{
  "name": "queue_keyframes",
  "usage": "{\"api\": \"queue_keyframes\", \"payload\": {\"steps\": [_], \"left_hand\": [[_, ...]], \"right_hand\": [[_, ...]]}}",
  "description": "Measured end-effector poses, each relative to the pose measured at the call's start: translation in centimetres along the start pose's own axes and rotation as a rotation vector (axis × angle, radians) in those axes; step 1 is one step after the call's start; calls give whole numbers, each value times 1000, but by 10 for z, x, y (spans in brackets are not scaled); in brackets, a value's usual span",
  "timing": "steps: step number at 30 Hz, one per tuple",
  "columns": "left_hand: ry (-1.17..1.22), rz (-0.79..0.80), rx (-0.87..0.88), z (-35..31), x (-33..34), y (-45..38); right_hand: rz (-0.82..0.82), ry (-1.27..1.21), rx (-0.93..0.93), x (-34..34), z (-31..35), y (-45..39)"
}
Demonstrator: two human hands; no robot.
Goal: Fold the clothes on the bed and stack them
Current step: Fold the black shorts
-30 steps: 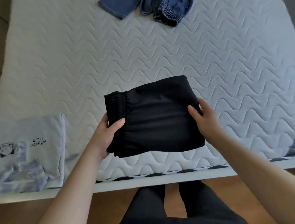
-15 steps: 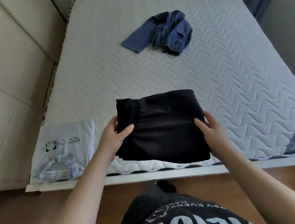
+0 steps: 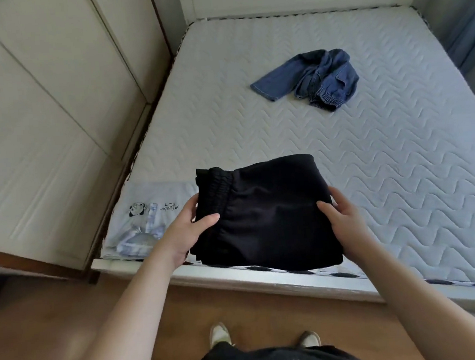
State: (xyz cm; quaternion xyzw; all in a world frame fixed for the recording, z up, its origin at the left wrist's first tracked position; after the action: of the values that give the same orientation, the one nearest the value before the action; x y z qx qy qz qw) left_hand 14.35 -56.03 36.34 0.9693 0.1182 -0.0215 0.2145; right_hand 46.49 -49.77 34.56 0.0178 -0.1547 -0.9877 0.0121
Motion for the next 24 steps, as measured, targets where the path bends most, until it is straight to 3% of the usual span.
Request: {"api": "queue_keyframes", "payload": {"steps": [13,24], "left_hand": [[64,-191,-12,25,-221,-18],[-26,-152,-9,6,-275,-116]], "right_hand": [[92,3,-2,234,3,0],[120,9,40,299,6,-73]]}}
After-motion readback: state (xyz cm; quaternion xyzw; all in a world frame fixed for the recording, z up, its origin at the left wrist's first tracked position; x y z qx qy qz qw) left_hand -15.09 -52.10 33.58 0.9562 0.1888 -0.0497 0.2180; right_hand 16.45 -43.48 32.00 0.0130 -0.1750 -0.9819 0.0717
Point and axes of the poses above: each hand's wrist, its own y-axis away from the middle knuckle, its own x-axis out of the palm, z = x × y, the point moved 2 cm from there along -y, towards the middle knuckle, and after that the axes turned 8 degrees about -z, right-handed, at the moved point
